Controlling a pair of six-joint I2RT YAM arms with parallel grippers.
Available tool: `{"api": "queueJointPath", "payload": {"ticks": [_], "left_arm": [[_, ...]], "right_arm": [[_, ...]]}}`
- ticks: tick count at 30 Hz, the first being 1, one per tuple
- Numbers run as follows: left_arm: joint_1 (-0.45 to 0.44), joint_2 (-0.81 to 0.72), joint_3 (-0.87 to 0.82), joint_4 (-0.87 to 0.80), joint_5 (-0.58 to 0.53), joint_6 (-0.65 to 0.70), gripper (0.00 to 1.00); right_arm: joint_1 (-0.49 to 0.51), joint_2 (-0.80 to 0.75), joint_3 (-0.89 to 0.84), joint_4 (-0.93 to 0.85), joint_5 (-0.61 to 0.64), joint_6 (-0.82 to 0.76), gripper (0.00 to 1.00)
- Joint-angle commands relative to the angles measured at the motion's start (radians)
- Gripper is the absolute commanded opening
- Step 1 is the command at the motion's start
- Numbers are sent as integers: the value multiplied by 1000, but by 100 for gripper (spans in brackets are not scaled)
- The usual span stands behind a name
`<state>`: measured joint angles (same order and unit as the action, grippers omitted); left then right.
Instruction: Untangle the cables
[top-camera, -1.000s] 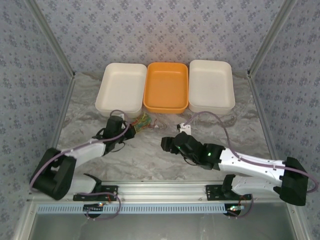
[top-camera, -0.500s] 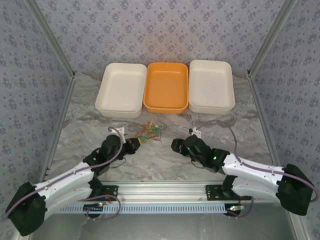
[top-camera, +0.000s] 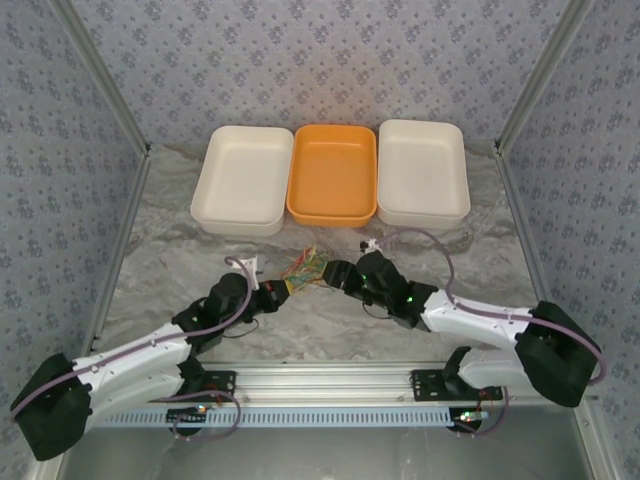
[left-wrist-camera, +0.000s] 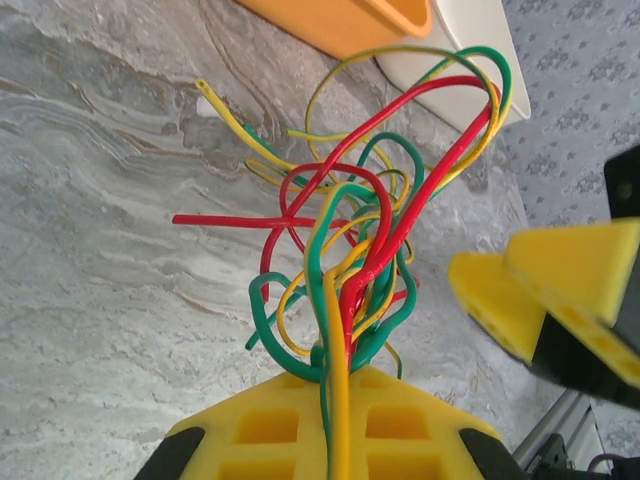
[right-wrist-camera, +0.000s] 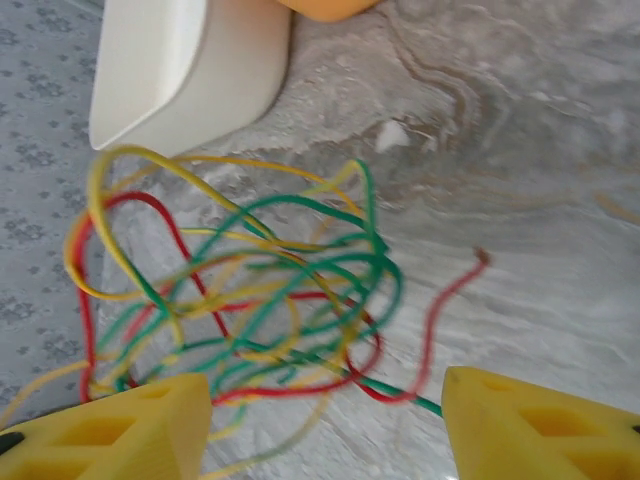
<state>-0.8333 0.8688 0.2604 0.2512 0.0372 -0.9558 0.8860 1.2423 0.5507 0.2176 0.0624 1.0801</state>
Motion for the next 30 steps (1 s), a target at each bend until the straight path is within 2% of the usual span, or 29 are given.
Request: {"api": "queueJointPath", "payload": {"ticks": [1, 4, 10, 11, 12, 15, 21, 26, 30], "left_arm": [[-16, 13, 51, 66, 27, -11, 0], [-30, 24, 68, 74, 27, -8, 0], [-46, 89, 130, 51, 78, 0, 0], [-52, 98, 139, 47, 80, 0, 0], [-59, 106, 149, 39, 78, 2, 0], [-68, 104, 163, 26, 68, 7, 0], [-69, -17, 158, -80, -23, 14, 0], [-67, -125, 136, -162, -112, 6, 0], [-66, -121, 138, -141, -90, 3, 0]], "right_arm": [[-21, 57, 39, 46, -47, -26, 60], [-30, 125, 74, 46, -71, -21, 48], [-38, 177, 93, 45, -32, -33, 42], [-43, 176, 94, 43, -26, -40, 39], [-49, 172, 94, 37, -16, -46, 32], [-70, 143, 91, 9, 1, -51, 0], [-83, -47, 35, -133, 137, -75, 0], [-114, -237, -17, -224, 168, -69, 0], [-112, -275, -13, -265, 136, -72, 0]]}}
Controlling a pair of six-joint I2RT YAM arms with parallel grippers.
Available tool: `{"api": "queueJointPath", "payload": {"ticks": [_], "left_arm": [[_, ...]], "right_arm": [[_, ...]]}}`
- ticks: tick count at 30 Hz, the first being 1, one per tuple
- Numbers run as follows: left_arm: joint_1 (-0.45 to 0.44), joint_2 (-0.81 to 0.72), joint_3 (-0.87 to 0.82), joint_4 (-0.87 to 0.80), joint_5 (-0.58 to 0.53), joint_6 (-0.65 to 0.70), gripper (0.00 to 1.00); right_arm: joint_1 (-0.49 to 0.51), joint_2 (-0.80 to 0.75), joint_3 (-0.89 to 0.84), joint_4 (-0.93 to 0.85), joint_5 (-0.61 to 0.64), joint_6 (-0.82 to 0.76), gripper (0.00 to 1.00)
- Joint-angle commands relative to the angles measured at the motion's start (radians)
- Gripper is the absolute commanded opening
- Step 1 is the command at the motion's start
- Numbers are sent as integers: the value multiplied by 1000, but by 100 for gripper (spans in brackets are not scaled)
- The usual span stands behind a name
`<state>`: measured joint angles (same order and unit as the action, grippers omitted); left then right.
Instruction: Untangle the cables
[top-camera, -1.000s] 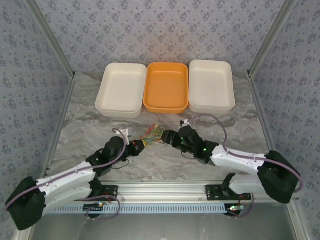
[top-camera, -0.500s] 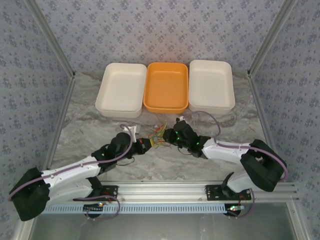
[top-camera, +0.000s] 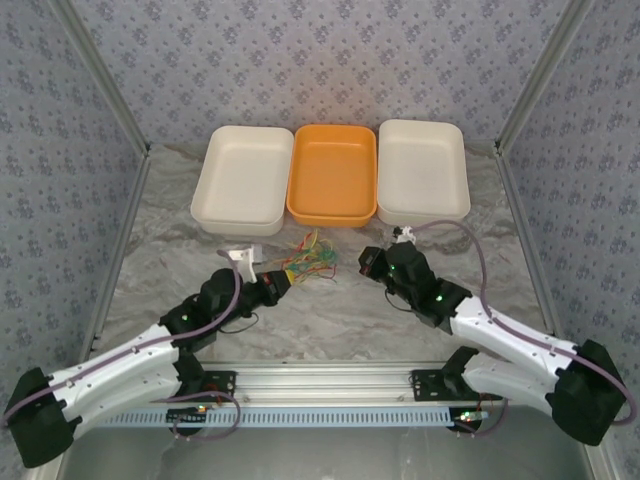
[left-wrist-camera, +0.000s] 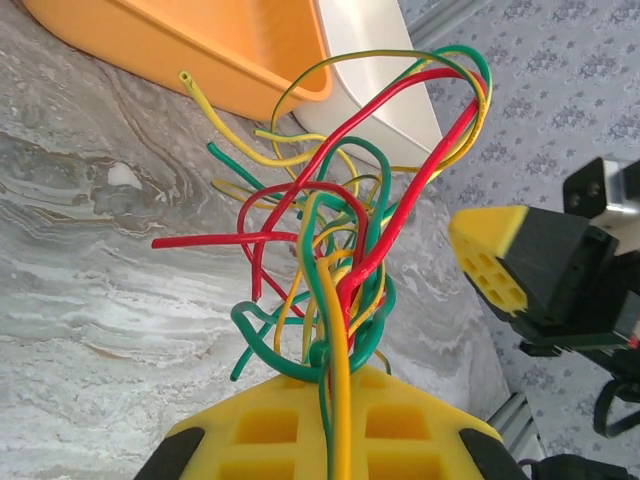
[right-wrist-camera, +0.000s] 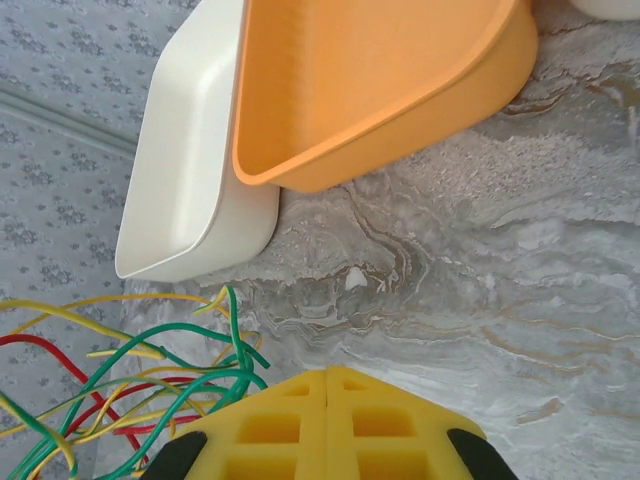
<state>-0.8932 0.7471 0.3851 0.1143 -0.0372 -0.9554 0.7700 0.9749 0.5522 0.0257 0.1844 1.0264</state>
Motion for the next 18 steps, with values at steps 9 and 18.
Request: {"api": "queueJointPath", "payload": {"ticks": [9, 18], "left_arm": [[-6, 48, 64, 27, 40, -30, 0], [-6, 84, 123, 6, 104, -82, 0]], "right_arm": [[96, 108, -26, 169, -283, -121, 77], [1, 172, -58, 287, -362, -119, 72]]}}
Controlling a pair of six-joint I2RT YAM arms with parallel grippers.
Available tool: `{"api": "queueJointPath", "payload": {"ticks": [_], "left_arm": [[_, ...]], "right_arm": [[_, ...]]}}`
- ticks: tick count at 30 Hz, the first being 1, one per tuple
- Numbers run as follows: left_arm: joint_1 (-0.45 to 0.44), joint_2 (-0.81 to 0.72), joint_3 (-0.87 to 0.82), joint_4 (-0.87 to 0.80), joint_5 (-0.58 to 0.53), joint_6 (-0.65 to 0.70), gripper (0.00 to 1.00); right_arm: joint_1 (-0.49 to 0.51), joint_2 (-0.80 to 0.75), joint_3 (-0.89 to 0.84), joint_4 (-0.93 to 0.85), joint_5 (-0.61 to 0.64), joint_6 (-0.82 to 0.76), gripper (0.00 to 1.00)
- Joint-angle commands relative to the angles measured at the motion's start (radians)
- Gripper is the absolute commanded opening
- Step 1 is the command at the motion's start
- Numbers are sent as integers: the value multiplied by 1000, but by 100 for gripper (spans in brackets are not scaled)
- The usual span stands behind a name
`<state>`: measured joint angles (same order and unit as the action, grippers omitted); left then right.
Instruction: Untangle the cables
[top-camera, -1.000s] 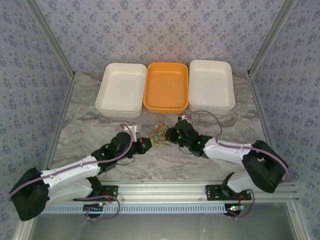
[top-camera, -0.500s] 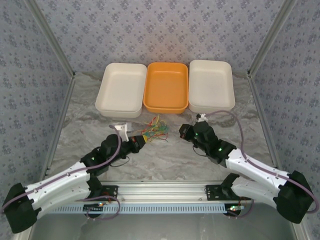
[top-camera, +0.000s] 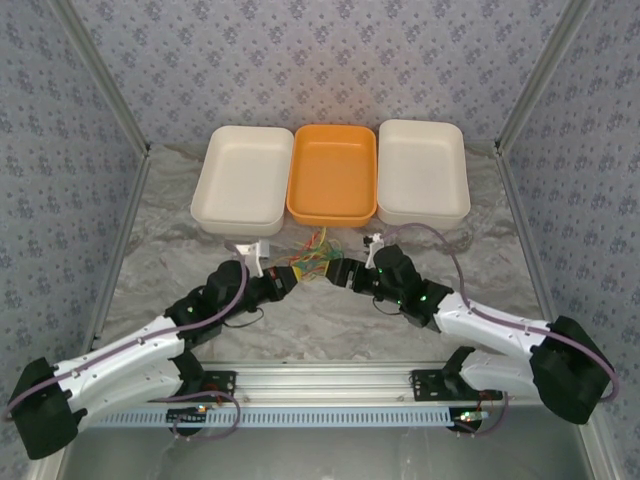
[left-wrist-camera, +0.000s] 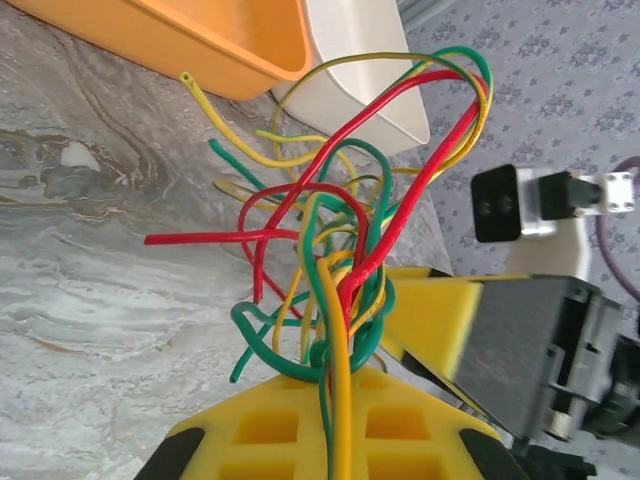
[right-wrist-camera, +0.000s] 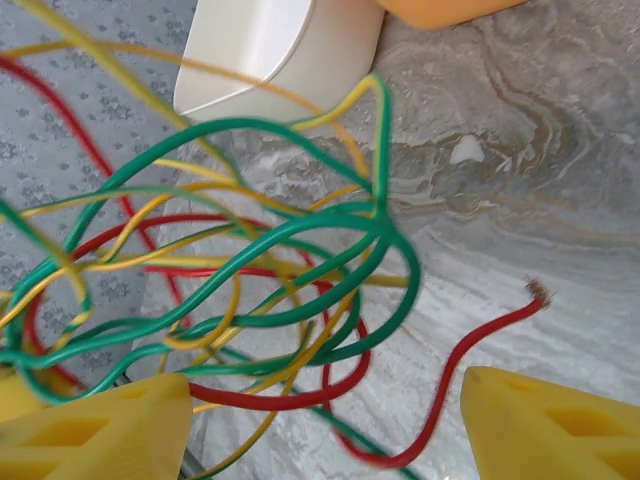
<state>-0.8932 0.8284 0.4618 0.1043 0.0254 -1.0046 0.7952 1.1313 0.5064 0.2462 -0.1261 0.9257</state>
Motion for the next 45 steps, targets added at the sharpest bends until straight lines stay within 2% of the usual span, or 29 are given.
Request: {"api": "queueJointPath", "payload": {"ticks": [1, 7, 11, 14, 17, 18, 25, 28, 34, 37, 42, 45], "left_arm": [[-6, 7, 56, 9, 53, -38, 0], [-6, 46, 100, -42, 105, -75, 0], [-6, 53, 104, -27, 115, -81, 0], [-6, 51, 107, -27, 123, -82, 0], [-6, 46, 103, -44, 120, -80, 0], [-6, 38, 98, -49, 114, -80, 0], [-3, -86, 32, -54, -2, -91, 0], [7, -88, 72, -163, -11, -60, 0], [8, 61, 163, -285, 49, 68, 0], [8, 113, 218, -456, -76, 112, 0], [8, 114, 236, -524, -185, 144, 0], [10, 135, 252, -569, -221, 156, 0]], "right_arm": [[-37, 20, -9, 75, -62, -20, 72], [-66, 49, 42, 118, -151, -34, 69], [-67, 97, 69, 130, -179, -26, 54], [-73, 94, 52, 150, -165, -12, 34], [-83, 40, 43, 110, -110, -13, 4], [-83, 7, 44, 64, -67, -19, 0], [-112, -235, 39, -204, 128, -44, 0], [-121, -296, 63, -294, 156, -76, 0], [-119, -304, 193, -458, 237, -155, 0], [-119, -301, 273, -605, 345, -173, 0], [-141, -302, 339, -728, 417, -179, 0], [-162, -307, 345, -727, 401, -179, 0]]}}
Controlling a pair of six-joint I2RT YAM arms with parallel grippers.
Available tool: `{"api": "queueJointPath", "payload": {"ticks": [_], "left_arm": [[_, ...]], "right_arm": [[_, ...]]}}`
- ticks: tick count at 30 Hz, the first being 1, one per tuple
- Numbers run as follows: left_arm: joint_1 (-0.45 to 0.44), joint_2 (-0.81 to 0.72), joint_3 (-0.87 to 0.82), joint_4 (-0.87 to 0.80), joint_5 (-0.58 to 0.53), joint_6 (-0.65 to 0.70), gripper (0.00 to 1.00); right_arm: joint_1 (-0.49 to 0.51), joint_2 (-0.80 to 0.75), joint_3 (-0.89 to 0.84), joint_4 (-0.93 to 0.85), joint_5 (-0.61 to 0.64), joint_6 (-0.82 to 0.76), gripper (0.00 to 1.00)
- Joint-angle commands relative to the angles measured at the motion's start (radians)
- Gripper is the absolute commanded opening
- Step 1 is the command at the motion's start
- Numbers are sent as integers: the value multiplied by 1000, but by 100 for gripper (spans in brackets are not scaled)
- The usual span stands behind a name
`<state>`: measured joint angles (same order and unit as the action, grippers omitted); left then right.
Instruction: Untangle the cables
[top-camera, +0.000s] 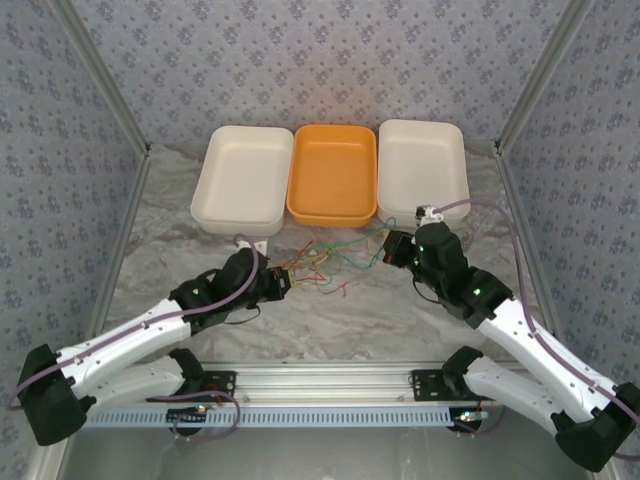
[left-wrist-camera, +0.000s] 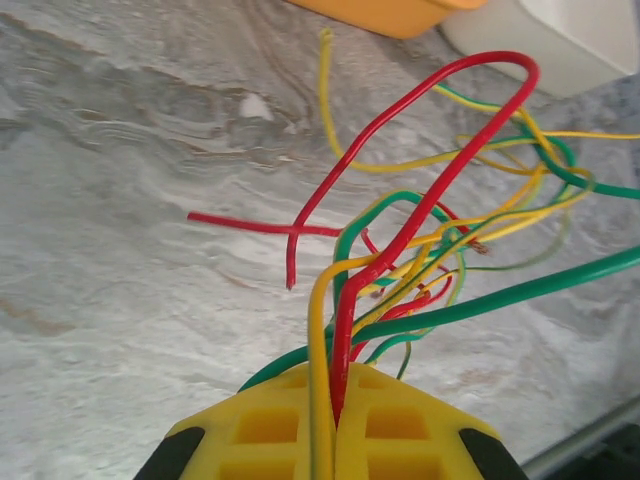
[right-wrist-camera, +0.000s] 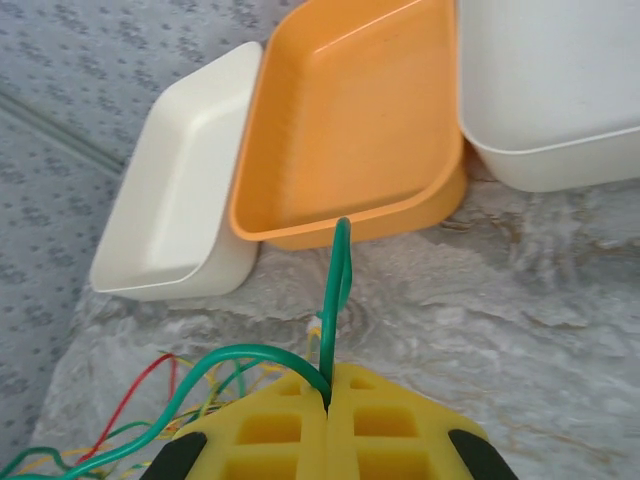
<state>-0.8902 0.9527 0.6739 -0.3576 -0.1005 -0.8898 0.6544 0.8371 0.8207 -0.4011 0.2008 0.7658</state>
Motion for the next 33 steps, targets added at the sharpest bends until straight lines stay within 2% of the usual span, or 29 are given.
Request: {"api": "queueJointPath", "payload": {"ticks": [1, 7, 12, 16, 21, 24, 29, 33], "left_arm": [[7, 15, 40, -100, -87, 45, 0], [13, -18, 36, -82, -85, 36, 0], [71, -144, 12, -96, -58, 6, 0], [108, -224, 45, -194, -84, 30, 0], [129, -173, 54, -187, -37, 70, 0], [130, -135, 54, -208, -89, 64, 0], [155, -81, 62, -369, -254, 29, 0], [226, -111, 7, -336, -213, 38, 0]], "right_arm": [[-25, -10, 29, -72, 64, -20, 0], [-48, -6, 19, -104, 70, 10, 0], [-141, -30, 12, -132, 4, 30, 0], [-203, -50, 22, -142, -36, 16, 0], [-196, -11, 49, -98, -116, 6, 0], [-181, 9, 56, -114, -92, 15, 0], [-185, -30, 62, -158, -48, 14, 0], [-195, -28, 94, -172, -76, -18, 0]]}}
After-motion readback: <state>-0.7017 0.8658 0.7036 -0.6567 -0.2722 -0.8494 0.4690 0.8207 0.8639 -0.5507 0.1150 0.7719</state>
